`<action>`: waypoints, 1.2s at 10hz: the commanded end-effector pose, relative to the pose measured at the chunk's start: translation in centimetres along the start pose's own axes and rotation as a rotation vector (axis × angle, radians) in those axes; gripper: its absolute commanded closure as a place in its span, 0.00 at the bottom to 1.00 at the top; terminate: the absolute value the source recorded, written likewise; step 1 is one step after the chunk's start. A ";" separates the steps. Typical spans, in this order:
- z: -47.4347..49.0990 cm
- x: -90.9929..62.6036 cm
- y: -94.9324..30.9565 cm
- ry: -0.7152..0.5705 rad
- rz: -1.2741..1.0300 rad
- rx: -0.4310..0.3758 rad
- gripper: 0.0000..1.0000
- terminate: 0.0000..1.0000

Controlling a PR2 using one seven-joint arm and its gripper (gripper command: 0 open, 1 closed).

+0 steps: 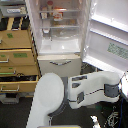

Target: Opening the fridge

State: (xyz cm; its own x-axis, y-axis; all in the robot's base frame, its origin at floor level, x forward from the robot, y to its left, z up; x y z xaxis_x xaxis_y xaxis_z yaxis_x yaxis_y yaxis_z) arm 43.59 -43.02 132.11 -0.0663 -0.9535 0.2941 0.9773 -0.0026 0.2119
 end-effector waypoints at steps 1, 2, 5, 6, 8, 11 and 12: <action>-5.9 -68.0 4.7 -0.099 0.842 0.059 0.00 0.00; -7.0 -68.8 8.1 -0.113 0.756 0.134 0.00 0.00; -9.9 -70.3 17.2 -0.065 0.716 0.176 0.00 0.00; -10.4 -70.8 20.6 -0.101 0.736 0.189 0.00 0.00; -11.9 -73.2 24.2 -0.121 0.771 0.171 0.00 0.00; -18.5 -79.8 23.1 -0.029 0.802 0.132 0.00 0.00; -19.3 -82.7 21.6 -0.034 0.849 0.131 0.00 0.00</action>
State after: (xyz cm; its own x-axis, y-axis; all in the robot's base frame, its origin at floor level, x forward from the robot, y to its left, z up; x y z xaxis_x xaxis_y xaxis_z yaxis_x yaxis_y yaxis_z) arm 47.01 -33.44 132.59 0.1714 -0.9136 0.3687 0.9506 0.2517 0.1818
